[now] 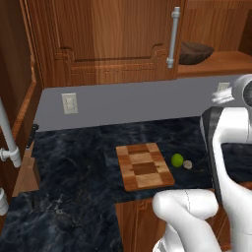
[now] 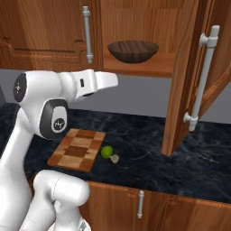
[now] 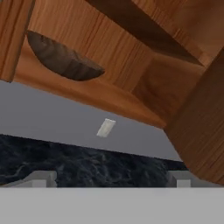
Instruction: Open the cabinet. Place the bowl and condiment on the counter. Then place the lime and garlic on the cutting board.
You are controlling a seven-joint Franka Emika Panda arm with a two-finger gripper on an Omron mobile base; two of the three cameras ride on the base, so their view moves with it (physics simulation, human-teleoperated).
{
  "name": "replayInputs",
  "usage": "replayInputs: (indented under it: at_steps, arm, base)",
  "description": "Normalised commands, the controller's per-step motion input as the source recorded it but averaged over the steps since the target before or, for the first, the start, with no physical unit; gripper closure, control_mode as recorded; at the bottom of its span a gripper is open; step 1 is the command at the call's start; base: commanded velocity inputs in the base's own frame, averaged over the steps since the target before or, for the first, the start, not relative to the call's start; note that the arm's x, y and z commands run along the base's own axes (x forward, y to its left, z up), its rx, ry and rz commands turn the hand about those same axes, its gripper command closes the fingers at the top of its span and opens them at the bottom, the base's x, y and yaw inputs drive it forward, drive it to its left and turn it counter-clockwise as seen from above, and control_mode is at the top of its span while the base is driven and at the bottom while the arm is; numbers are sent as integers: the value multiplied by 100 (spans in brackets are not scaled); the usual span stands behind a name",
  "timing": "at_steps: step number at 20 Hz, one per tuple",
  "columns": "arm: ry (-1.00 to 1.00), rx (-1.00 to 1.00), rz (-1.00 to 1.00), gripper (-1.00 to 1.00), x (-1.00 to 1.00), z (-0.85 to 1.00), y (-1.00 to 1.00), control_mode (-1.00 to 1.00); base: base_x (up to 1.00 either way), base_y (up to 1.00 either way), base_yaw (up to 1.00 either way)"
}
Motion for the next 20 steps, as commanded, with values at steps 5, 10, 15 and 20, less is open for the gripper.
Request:
replayInputs:
  at_steps: [5,10,15,20]
  arm:
    - [-5,25,1,-100,-7,40,9,-100]
    - [0,43,7,-100,64,24,26,-100]
    - [0,36,8,-100,43,15,58,-100]
    - [0,11,0,-100,2,6,79,-100]
  base:
    - [0,0,0]
    - [0,0,0]
    - [0,0,0]
    - [0,0,0]
